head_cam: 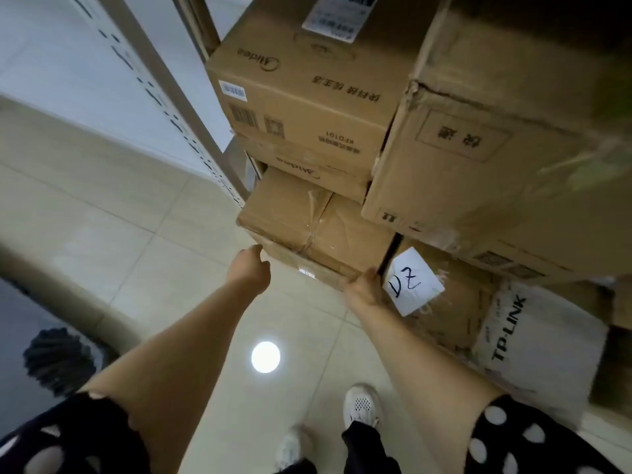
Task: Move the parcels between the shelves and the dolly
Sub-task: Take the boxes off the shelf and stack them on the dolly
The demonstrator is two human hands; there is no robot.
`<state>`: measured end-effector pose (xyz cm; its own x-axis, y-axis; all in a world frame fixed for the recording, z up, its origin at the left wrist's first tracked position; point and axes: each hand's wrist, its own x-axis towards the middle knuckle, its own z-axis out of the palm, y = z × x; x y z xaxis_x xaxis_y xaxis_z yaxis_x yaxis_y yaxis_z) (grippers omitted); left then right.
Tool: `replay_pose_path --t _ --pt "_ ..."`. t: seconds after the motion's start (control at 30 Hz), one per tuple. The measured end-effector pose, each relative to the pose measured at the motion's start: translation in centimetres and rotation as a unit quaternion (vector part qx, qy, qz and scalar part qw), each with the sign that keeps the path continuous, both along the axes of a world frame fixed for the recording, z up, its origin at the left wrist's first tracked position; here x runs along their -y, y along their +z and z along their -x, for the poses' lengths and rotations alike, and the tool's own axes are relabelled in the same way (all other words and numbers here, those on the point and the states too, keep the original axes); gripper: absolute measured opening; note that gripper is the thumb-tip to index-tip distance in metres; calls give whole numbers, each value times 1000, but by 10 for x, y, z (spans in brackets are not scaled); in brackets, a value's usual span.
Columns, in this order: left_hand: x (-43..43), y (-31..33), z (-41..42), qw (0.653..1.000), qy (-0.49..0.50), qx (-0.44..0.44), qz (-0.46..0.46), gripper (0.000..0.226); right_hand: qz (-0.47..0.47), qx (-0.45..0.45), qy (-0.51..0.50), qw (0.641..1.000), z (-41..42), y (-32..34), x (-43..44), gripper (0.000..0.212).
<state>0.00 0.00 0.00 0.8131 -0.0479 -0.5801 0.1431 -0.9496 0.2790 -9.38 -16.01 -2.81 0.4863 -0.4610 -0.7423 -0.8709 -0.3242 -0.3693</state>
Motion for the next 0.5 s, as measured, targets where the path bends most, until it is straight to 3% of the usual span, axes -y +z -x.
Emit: replay_pose_path --t 0.2,0.33,0.5 --pt "-4 -51 -58 1000 1 29 13 49 48 -4 -117 992 -26 -31 -17 64" --pt "-6 -78 -99 999 8 46 3 66 124 -12 -161 979 -35 -47 -35 73" --pt "-29 -81 -100 999 25 22 1 49 99 -32 -267 958 -20 -58 -60 71"
